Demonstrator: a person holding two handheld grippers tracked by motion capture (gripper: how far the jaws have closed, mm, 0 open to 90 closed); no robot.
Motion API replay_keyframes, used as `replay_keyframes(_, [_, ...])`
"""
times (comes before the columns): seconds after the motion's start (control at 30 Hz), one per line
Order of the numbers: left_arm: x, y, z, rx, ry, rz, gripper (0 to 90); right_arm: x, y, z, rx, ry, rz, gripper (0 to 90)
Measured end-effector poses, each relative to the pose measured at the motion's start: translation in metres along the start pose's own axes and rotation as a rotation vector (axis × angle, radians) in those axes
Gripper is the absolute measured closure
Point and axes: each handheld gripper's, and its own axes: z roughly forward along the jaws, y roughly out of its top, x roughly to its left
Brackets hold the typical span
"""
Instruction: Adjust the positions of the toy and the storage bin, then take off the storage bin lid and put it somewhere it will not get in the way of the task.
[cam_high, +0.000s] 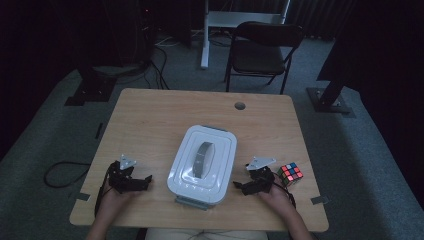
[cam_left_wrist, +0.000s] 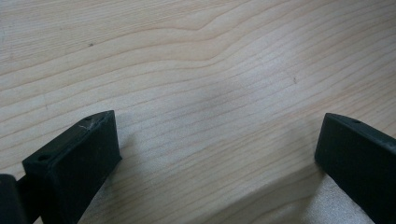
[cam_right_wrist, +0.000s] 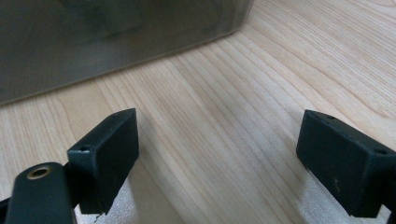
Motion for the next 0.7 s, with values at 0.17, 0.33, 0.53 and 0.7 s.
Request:
replay_keyframes(0.17, [0.0003, -0.0011, -0.0011, 0.001, 0.005, -0.004, 0.5, 0.0, -0.0001, 0.0, -0.001, 0.0, 0.001, 12.7])
replay_keyframes(0.33, [0.0005, -0.0016, -0.0015, 0.001, 0.007, -0.005, 0.5, 0.0, -0.0001, 0.0, -0.001, 0.0, 0.001, 12.8])
replay_keyframes(0.53, [0.0013, -0.0035, -0.0033, 0.0, -0.006, 0.004, 0.6, 0.0001, -0.0002, -0.0001, -0.002, 0.0, 0.002, 12.8])
replay_keyframes(0.7, [0.0034, -0.0026, -0.0056, 0.021, -0.007, -0.004, 1.5, 0.0001, -0.0003, -0.0002, -0.002, -0.001, 0.002, 12.8])
